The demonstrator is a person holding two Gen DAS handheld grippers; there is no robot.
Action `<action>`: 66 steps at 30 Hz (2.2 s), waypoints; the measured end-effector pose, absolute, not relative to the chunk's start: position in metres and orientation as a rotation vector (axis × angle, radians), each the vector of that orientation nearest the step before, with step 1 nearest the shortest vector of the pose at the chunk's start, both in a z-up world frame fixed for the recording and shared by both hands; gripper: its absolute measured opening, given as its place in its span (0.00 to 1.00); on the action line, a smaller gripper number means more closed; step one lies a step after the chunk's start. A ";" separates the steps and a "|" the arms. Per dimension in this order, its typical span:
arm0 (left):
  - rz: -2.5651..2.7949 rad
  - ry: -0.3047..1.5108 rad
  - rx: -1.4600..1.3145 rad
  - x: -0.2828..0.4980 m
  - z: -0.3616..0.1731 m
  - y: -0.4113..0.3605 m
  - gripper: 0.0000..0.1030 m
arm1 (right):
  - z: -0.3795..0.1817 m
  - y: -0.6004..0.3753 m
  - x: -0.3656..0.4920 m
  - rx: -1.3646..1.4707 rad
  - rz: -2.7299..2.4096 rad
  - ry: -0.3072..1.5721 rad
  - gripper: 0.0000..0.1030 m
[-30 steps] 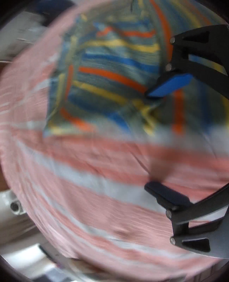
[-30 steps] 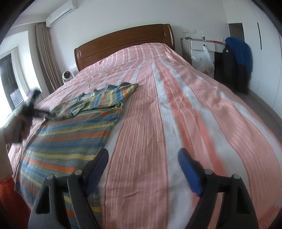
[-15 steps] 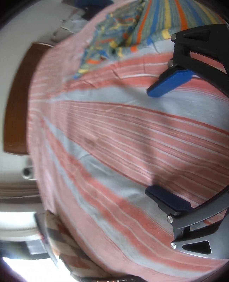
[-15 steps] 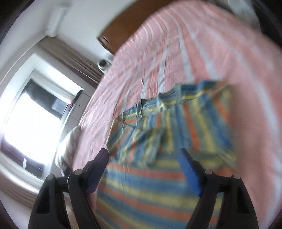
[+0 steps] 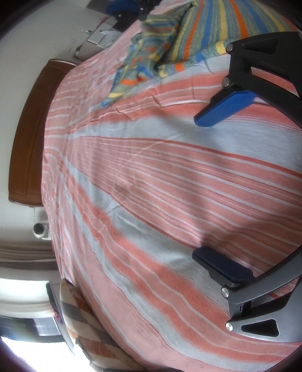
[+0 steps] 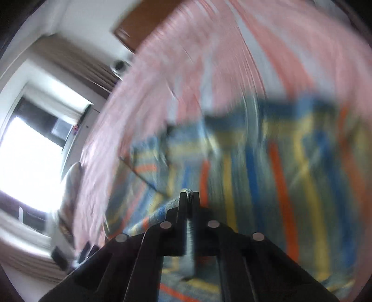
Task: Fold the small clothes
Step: 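Grasp the other sweater side with the right gripper and fold it inward, then open the right gripper and release the folded side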
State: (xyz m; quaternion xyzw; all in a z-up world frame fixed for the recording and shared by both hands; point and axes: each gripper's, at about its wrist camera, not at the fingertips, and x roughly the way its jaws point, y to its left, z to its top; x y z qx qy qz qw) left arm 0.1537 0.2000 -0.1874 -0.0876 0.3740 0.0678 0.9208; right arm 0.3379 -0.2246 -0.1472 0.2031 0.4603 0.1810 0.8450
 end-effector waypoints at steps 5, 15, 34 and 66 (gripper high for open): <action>0.141 0.769 -0.176 0.153 -0.187 0.199 0.99 | -0.178 -0.233 0.347 0.361 0.268 1.095 0.19; 0.142 0.770 -0.175 0.154 -0.187 0.198 0.99 | -0.153 -0.187 0.300 0.240 0.580 1.068 0.21; 0.135 0.767 -0.180 0.157 -0.187 0.200 0.99 | -0.189 -0.064 0.416 0.272 0.444 1.194 0.23; 0.136 0.770 -0.169 0.157 -0.185 0.200 0.99 | -0.093 -0.159 0.207 -0.060 0.432 0.802 0.87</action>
